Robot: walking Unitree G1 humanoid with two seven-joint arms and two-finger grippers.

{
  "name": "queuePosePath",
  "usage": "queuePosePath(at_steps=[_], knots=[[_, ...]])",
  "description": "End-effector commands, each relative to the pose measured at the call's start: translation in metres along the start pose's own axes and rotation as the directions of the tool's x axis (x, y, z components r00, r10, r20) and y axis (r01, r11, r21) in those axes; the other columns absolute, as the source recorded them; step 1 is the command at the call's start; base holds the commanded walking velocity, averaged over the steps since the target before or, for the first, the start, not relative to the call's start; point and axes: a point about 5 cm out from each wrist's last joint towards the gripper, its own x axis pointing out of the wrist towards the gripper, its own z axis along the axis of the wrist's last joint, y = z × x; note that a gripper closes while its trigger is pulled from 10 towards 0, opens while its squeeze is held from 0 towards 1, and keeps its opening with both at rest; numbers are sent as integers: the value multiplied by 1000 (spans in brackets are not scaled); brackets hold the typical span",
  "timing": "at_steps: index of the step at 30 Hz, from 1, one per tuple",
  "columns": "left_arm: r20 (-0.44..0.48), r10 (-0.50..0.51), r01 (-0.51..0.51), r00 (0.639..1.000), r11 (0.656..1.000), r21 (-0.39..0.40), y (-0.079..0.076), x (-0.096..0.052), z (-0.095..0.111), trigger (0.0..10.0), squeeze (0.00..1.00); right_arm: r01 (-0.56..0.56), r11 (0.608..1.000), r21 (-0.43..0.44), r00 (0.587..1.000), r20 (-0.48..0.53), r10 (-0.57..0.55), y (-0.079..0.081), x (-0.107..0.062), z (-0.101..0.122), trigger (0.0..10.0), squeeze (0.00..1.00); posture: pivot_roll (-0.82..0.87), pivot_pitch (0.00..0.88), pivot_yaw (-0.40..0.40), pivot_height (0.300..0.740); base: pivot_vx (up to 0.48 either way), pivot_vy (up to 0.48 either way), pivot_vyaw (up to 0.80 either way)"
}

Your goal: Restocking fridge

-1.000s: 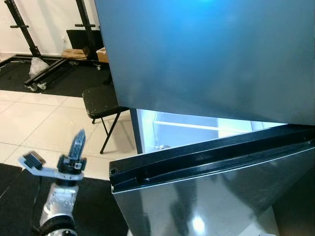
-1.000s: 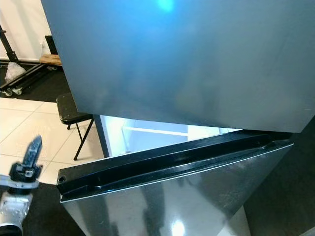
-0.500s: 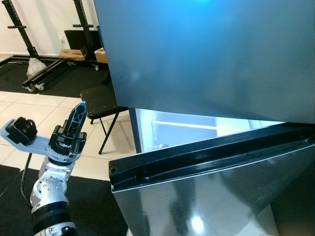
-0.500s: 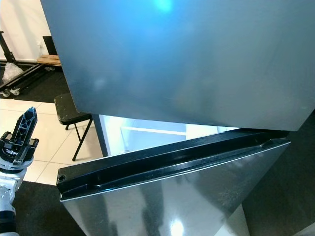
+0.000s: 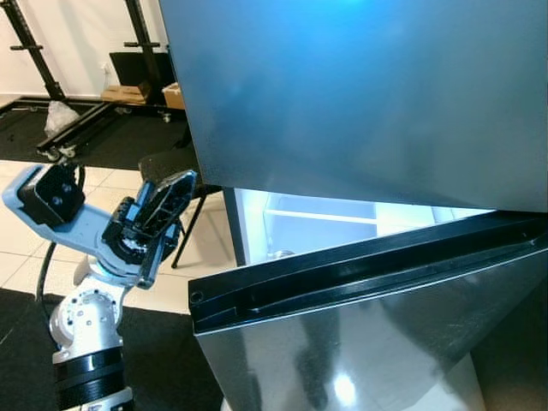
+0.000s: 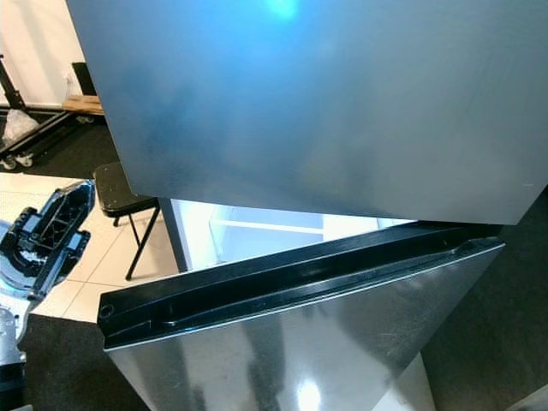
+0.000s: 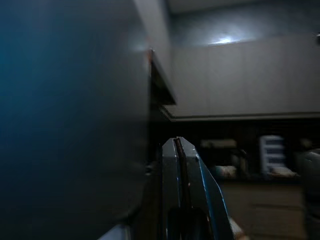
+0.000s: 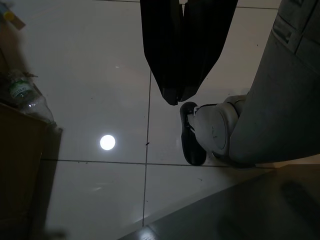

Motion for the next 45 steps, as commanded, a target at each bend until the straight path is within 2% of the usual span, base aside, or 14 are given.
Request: queuePosePath(at_steps=[1,9,14,24,30,31,32,33,36,37,40,41,44,45], knots=[[-38,-41,40,998,999,-25,-4,8,-1,10000,0,-1,1000,3,1000,2,1,2,0,0,10000,0,-16,0,14,740,0,0,0],[-22,-176,169,984,966,-195,-16,39,-28,10000,0,1,1000,4,1000,-2,-1,3,0,-2,10000,0,-13,0,20,740,0,0,0],[-77,-233,198,969,929,-313,-23,52,-47,10000,0,-7,1000,1,1000,-5,7,6,1,-3,10000,0,-12,0,24,740,0,0,0],[-229,-274,203,934,934,-293,-21,67,-53,10000,0,-2,1000,-2,1000,-3,2,4,1,-1,10000,0,-8,0,28,740,0,0,0],[-437,-317,255,842,947,-195,-13,83,-59,10000,0,-6,1000,-2,1000,1,6,7,1,0,10000,0,-10,0,27,740,0,0,0],[-437,-317,255,842,947,-195,-13,83,-59,10000,0,-6,1000,-2,1000,1,6,7,1,0,10000,0,-10,0,27,740,0,0,0],[-495,-361,301,791,933,-200,-15,85,-60,10000,0,-8,1000,-1,1000,-1,8,8,2,-1,10000,0,-9,0,26,740,0,0,0],[-495,-361,301,791,933,-200,-15,85,-60,10000,0,-8,1000,-1,1000,-1,8,8,2,-1,10000,0,-9,0,26,740,0,0,0],[-566,-429,379,704,901,-211,-18,87,-62,10000,0,-9,1000,-4,1000,-4,9,8,1,-1,10000,0,-12,0,29,740,0,0,0],[-566,-429,379,704,901,-211,-18,87,-62,10000,0,-9,1000,-4,1000,-4,9,8,1,-1,10000,0,-12,0,29,740,0,0,0],[-575,-520,456,632,849,-266,-20,90,-61,10000,0,-5,1000,-2,1000,-5,5,7,1,-2,10000,0,-16,0,32,740,0,0,0],[-575,-520,456,632,849,-266,-20,90,-61,10000,0,-5,1000,-2,1000,-5,5,7,1,-2,10000,0,-16,0,32,740,0,0,0],[-555,-613,506,563,786,-356,-23,91,-60,10000,0,-2,1000,0,1000,-3,2,7,1,0,10000,0,-21,0,36,740,0,0,0],[-555,-613,506,563,786,-356,-23,91,-60,10000,0,-2,1000,0,1000,-3,2,7,1,0,10000,0,-21,0,36,740,0,0,0]])
